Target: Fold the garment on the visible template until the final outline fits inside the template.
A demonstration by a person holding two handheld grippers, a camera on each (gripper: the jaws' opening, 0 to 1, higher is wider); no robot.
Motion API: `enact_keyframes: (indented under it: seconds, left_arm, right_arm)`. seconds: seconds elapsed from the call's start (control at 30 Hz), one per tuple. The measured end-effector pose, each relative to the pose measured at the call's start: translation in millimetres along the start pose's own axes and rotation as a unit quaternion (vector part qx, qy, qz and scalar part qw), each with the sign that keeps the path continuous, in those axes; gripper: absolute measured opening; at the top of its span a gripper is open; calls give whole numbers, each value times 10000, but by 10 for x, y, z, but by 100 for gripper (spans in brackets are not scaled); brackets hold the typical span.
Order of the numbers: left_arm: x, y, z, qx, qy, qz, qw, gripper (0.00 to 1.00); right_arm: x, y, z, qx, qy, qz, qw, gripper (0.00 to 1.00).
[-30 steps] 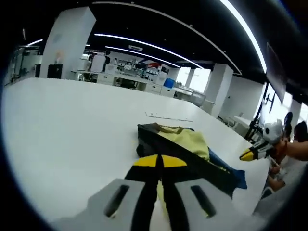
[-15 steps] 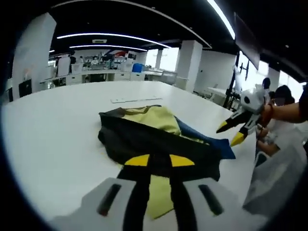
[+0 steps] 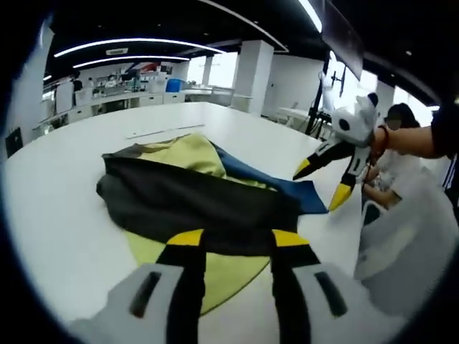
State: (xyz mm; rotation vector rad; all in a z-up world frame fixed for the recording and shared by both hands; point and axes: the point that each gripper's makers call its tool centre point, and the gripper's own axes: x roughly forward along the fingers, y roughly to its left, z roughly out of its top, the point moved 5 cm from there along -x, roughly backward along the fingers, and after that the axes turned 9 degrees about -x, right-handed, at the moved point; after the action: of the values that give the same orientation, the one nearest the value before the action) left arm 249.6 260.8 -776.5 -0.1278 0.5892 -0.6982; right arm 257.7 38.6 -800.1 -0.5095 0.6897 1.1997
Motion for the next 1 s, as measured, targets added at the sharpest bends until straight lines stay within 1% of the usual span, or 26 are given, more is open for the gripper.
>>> enact_keyframes:
  seconds: [0.03,0.07,0.27,0.5,0.63,0.73,0.8,1.0]
  left_arm:
    - [25,-60,9,2,39,-34,10000,33]
    - [34,-74,-10,18,71,-76,9999,33]
    - [141,-168,-185,192,365,-334,9986,34]
    - [237,-284,-261,292,503,-499,9971,34]
    - [286,-312,-306,443,613,-519,9958,33]
    - [305,-321,-342,503,690,-506,9951,32]
    - [310,-309,-364,581,703,-481,9947,32]
    - [320,-298,-365,735,709,-366,9941,30]
  right_arm:
    - [-1,6,-7,-9,11,2,10000,62]
    - [-2,10,-11,-11,21,4,10000,62]
    - [4,13,-73,-146,175,11,9997,59]
    - [13,12,-102,-277,250,39,9993,55]
    - [13,2,-108,-362,285,11,9989,52]
    - [11,-15,-119,-461,336,-38,9984,48]
    - [10,-16,-126,-580,381,-64,9976,45]
    - [19,4,-119,-663,372,-45,9971,43]
